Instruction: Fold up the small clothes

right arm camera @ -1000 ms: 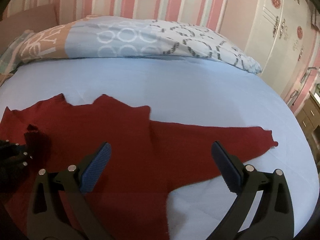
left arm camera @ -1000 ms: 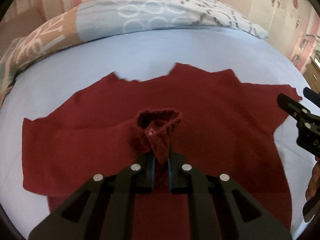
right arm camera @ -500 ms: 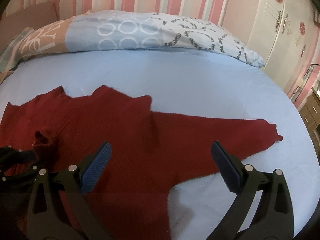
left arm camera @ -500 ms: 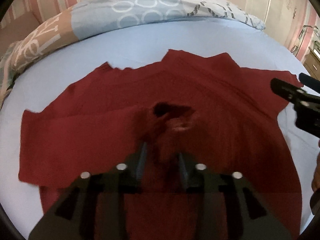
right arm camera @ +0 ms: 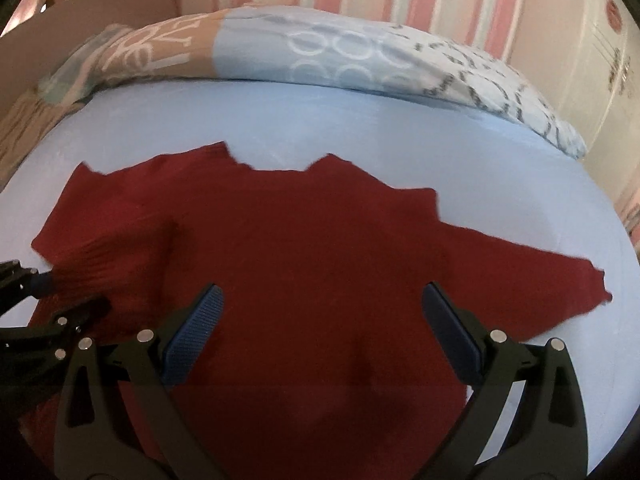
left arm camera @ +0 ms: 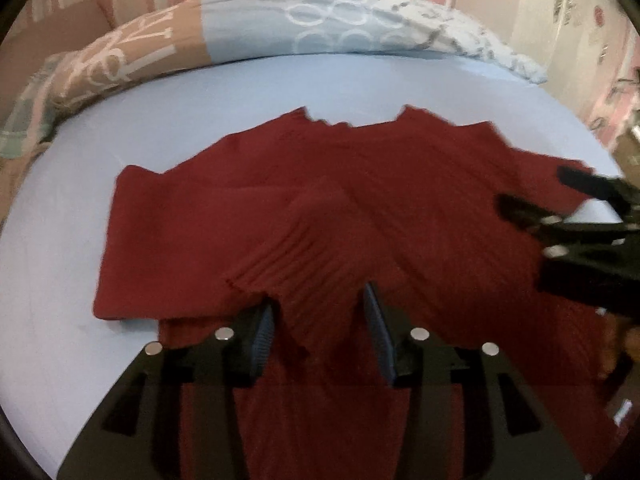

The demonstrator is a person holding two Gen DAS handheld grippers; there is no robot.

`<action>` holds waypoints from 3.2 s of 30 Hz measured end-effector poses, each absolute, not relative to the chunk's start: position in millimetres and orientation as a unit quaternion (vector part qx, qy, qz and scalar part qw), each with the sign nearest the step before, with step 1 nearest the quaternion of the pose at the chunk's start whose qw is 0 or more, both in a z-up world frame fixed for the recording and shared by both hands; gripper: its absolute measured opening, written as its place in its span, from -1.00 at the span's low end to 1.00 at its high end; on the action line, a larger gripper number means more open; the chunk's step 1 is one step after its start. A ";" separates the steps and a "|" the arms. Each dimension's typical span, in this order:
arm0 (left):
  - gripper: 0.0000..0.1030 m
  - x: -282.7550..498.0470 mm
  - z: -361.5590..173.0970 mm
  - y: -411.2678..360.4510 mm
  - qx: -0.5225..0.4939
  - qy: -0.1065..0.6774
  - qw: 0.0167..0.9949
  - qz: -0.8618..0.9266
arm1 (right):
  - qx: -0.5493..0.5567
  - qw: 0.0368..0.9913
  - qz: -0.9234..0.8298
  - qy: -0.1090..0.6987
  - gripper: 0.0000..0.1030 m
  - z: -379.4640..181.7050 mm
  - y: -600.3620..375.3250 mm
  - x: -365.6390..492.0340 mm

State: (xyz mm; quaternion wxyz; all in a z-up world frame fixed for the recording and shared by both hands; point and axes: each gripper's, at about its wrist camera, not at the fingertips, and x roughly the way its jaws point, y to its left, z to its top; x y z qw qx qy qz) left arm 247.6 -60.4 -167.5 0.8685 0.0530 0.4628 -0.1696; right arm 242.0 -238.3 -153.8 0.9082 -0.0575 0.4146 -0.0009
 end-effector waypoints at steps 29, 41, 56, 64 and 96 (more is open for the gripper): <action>0.39 193.4 -140.3 51.8 0.062 0.437 0.894 -0.075 | -0.161 0.879 0.192 0.406 0.72 -165.4 -90.3 211.7; 0.39 197.3 -130.1 75.3 0.045 0.434 0.897 -0.066 | -0.105 0.860 0.176 0.468 -0.87 -185.5 -100.9 234.2; 0.39 233.0 -123.5 43.6 0.048 0.414 0.905 -0.086 | -0.036 0.911 -0.046 0.408 -0.88 -142.4 -274.3 277.0; 0.39 273.4 -153.9 20.4 0.056 0.426 0.897 -0.107 | -0.011 0.890 -0.041 0.454 -0.71 -184.0 -299.3 277.0; 0.39 327.5 -194.7 -4.6 0.085 0.474 0.872 -0.090 | 0.039 0.866 -0.030 0.498 0.09 -201.3 -305.7 301.7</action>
